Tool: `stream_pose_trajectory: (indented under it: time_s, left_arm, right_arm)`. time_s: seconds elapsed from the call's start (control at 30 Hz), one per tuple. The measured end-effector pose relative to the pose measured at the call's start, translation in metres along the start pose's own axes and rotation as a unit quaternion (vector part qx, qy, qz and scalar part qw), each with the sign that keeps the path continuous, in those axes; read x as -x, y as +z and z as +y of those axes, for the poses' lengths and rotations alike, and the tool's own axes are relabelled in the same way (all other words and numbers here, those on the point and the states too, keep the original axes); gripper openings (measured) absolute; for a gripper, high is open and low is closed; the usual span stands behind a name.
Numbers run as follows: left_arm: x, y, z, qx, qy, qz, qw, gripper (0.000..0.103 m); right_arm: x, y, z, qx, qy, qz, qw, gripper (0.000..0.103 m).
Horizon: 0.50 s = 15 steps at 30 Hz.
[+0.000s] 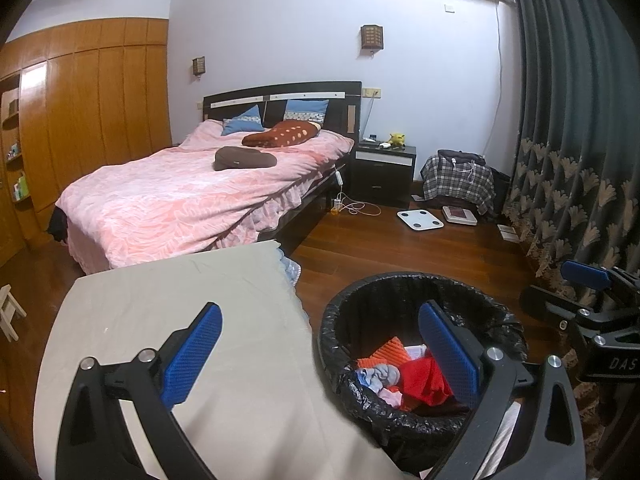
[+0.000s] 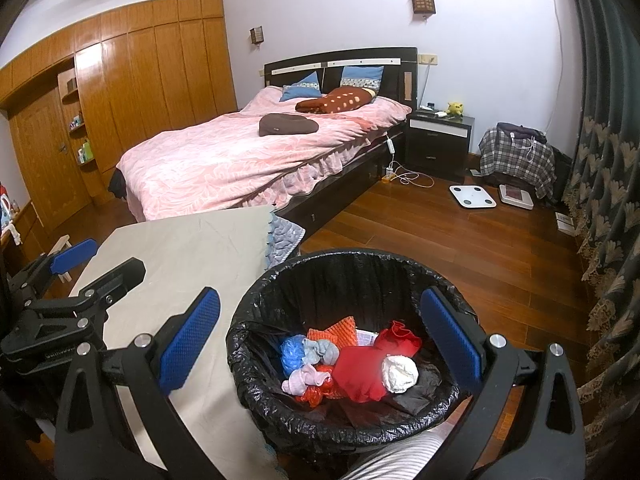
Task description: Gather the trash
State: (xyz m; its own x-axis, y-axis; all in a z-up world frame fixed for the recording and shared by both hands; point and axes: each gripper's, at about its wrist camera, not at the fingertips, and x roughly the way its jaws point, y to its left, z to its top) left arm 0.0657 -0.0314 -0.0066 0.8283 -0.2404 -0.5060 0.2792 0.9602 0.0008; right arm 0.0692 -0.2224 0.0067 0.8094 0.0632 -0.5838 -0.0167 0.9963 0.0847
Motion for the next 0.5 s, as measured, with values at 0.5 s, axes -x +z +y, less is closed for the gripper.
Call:
stream_pose_trajectory:
  time_s: [0.5]
  left_arm:
    - [0.0004,0.0004,0.0007,-0.001,0.000,0.000,1.0000,0.097]
  right_arm:
    - [-0.0001,0.0003,0.0004,0.000,0.000,0.000,1.000,0.098]
